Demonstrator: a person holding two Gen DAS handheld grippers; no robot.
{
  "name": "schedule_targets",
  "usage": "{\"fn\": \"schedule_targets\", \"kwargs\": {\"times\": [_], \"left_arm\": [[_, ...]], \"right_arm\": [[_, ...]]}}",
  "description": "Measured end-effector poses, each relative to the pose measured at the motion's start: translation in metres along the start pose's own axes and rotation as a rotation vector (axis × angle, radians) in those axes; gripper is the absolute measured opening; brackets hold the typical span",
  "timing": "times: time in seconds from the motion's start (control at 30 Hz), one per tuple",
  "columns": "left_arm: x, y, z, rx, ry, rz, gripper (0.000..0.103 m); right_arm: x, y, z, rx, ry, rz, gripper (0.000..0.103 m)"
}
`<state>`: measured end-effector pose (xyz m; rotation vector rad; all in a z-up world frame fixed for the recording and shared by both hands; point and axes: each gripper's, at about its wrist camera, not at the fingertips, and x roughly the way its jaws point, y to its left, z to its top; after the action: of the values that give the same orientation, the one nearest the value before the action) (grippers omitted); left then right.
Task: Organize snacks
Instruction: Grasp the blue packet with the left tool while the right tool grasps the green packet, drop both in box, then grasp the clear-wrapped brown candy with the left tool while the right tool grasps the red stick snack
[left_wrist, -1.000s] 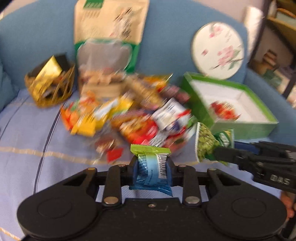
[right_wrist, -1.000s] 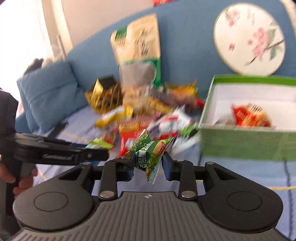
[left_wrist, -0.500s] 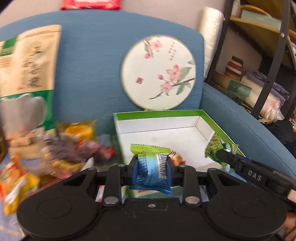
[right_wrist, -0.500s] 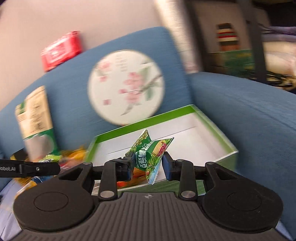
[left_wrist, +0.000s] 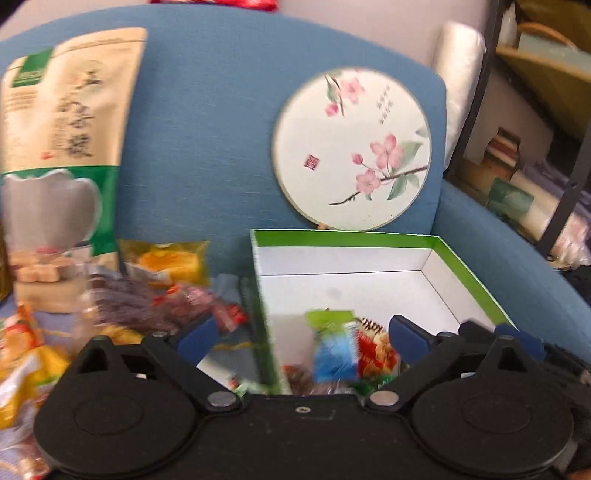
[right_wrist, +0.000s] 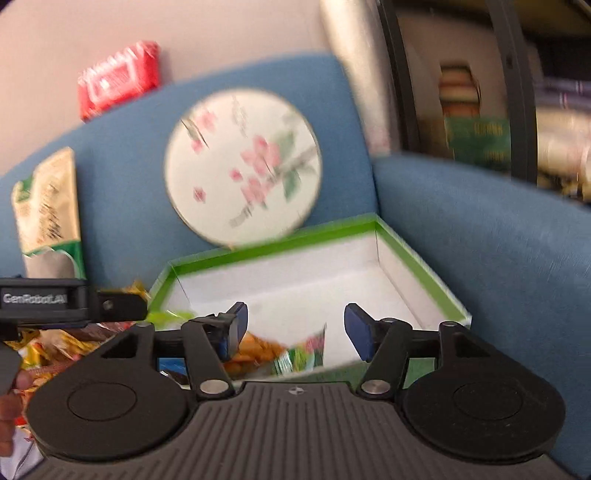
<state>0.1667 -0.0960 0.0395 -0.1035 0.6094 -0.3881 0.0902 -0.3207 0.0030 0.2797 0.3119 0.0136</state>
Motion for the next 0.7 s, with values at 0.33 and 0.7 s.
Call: {"fn": "schedule_targets", "kwargs": {"times": [0.33,0.7], "left_arm": [[-0.097,0.096,-0.069,-0.098,0.021,0.198,0.103],[-0.089,0.15,-0.079,-0.19,0.046,0.265,0.103]], "right_arm": [[-0.005,0.053,-0.028,-0.031,0.145,0.292,0.101],[0.006,0.103,-0.068,-0.081,0.308,0.471,0.101]]}}
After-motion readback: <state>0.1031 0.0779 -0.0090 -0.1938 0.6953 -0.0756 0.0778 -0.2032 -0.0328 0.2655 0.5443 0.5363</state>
